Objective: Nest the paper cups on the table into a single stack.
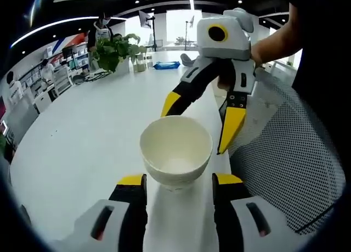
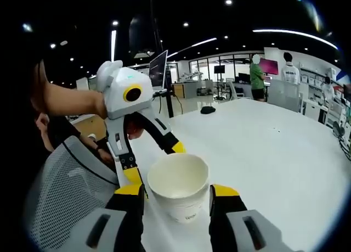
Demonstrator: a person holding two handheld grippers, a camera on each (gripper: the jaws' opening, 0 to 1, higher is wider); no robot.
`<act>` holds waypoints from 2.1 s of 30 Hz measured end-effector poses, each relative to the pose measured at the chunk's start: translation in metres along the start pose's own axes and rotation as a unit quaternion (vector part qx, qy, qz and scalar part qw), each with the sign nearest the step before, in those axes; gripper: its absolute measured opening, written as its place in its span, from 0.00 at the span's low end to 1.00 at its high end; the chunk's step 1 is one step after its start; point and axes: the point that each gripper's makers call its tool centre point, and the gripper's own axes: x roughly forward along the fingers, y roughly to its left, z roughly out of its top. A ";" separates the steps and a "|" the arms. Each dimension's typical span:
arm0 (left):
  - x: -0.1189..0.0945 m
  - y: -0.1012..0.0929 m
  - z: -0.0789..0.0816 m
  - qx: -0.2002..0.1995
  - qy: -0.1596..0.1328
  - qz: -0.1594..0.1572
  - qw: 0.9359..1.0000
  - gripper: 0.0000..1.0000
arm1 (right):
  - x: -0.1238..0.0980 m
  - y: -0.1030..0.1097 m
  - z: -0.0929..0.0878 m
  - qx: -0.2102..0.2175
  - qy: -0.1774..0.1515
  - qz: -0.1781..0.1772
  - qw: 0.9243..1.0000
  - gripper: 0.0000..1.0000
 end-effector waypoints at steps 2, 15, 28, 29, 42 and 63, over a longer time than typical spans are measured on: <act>0.002 0.001 0.002 -0.005 -0.009 0.002 1.000 0.45 | 0.000 0.000 0.001 0.001 -0.002 -0.001 1.000 0.46; 0.015 0.004 -0.004 -0.011 -0.027 0.019 0.999 0.43 | 0.007 0.001 0.002 0.013 -0.010 -0.013 1.000 0.46; 0.014 0.005 -0.005 -0.003 -0.026 0.025 0.999 0.40 | 0.011 0.001 0.000 0.009 -0.007 -0.018 1.000 0.45; 0.014 0.004 -0.005 -0.003 -0.026 0.025 0.999 0.40 | 0.011 0.001 0.000 0.008 -0.008 -0.018 1.000 0.45; 0.006 0.017 0.002 0.007 -0.028 0.031 0.999 0.40 | 0.011 -0.006 0.015 0.003 -0.017 -0.016 1.000 0.44; 0.006 0.051 0.011 -0.005 -0.033 0.045 0.998 0.40 | 0.023 -0.033 0.032 -0.011 -0.019 -0.014 1.000 0.44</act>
